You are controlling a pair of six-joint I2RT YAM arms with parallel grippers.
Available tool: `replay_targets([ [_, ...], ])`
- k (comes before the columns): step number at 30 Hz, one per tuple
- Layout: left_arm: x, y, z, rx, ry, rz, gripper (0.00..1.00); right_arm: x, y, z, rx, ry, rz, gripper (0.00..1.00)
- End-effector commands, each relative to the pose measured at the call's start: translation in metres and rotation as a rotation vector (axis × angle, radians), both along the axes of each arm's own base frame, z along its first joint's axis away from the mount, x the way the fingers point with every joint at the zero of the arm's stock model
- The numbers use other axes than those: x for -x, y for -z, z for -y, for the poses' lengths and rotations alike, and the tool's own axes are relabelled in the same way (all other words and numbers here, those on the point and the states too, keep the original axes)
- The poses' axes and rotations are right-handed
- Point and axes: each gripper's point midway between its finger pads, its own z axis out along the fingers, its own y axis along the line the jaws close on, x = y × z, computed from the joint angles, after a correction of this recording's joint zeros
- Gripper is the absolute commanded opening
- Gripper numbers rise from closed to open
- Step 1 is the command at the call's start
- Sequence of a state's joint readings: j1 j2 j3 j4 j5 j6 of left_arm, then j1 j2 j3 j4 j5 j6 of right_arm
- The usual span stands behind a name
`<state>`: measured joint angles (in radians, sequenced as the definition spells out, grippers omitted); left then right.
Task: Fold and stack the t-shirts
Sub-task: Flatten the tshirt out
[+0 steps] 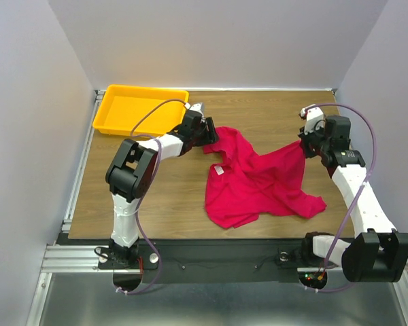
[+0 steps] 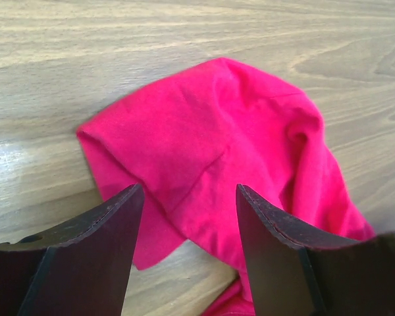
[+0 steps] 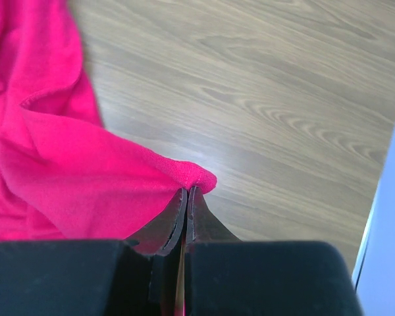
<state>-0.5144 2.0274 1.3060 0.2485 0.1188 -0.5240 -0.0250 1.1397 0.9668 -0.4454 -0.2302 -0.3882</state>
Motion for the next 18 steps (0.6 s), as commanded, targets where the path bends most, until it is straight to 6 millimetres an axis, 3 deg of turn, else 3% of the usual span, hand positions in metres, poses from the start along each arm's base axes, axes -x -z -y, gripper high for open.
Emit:
replay_targets([
  [1, -0.010, -0.018, -0.004, -0.024, -0.012, 0.049, 0.69, -0.017, -0.039, 0.015, -0.003, 0.096, 0.138, 0.01],
  [8, 0.003, -0.022, -0.010, -0.011, -0.008, 0.055, 0.69, -0.026, -0.046, 0.023, -0.009, 0.138, 0.160, 0.01],
  [14, -0.006, -0.014, -0.001, 0.009, -0.007, 0.036, 0.68, -0.027, -0.043, 0.021, -0.026, 0.139, 0.156, 0.01],
  [18, -0.012, -0.018, 0.006, 0.032, 0.000, 0.043, 0.67, -0.025, -0.040, 0.022, -0.016, 0.139, 0.153, 0.00],
])
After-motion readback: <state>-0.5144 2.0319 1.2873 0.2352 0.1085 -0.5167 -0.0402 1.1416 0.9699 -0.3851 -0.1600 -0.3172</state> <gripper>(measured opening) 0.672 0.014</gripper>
